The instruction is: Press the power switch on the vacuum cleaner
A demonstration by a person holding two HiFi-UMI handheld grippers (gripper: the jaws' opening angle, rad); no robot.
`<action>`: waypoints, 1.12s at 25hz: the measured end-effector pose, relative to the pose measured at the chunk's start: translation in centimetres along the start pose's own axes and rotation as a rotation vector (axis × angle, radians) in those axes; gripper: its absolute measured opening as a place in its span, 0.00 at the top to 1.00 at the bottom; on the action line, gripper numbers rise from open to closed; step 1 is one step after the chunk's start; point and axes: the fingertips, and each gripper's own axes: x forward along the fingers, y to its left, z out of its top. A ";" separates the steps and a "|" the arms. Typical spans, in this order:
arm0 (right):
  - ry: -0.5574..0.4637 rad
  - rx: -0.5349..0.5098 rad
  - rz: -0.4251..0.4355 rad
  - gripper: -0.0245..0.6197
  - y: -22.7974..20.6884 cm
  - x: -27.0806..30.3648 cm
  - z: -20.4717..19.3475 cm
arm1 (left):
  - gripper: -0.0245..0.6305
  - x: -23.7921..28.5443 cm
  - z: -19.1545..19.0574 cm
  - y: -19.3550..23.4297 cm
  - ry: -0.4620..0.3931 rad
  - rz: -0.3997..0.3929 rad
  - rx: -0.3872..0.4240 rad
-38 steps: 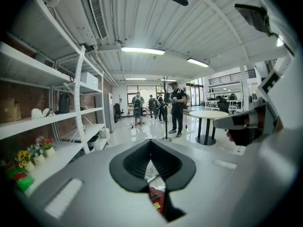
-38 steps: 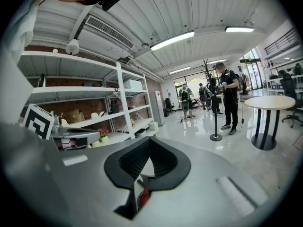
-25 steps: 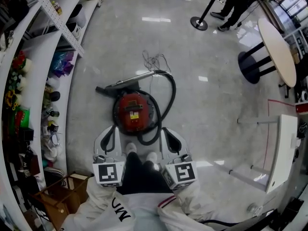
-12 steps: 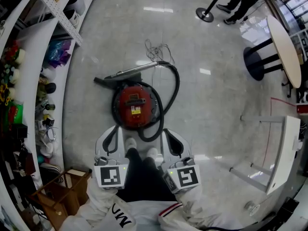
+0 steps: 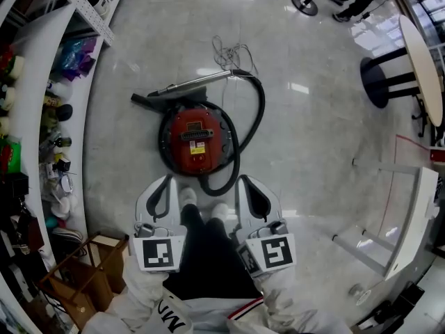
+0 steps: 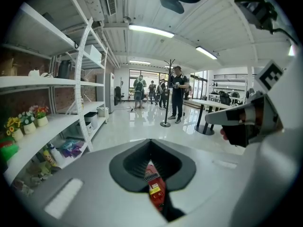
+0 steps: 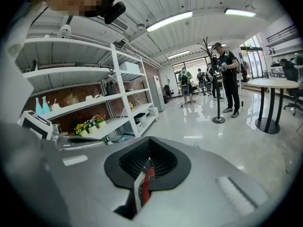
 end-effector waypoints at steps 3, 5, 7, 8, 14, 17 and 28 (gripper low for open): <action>-0.006 -0.018 0.000 0.96 -0.1 0.8 -0.8 | 0.96 0.5 -1.5 0.3 0.026 -0.004 -0.001; 0.009 -0.022 -0.006 0.96 -0.1 1.3 -1.7 | 0.96 0.8 -2.5 0.4 0.041 -0.009 -0.002; 0.023 -0.027 -0.010 0.96 -0.2 1.7 -2.8 | 0.96 1.3 -3.3 0.4 0.050 -0.016 0.001; 0.028 -0.025 -0.013 0.96 -0.3 1.9 -3.3 | 0.96 1.5 -3.6 0.4 0.053 -0.019 0.001; 0.061 0.009 -0.034 0.96 -0.9 3.1 -5.7 | 0.96 2.6 -5.2 0.5 0.075 -0.030 -0.009; 0.071 0.007 -0.038 0.96 -1.3 3.8 -6.6 | 0.96 3.2 -5.9 0.7 0.086 -0.035 -0.006; 0.104 0.027 -0.038 0.96 -2.2 7.1 -8.1 | 0.96 5.4 -7.4 2.1 0.109 -0.018 -0.052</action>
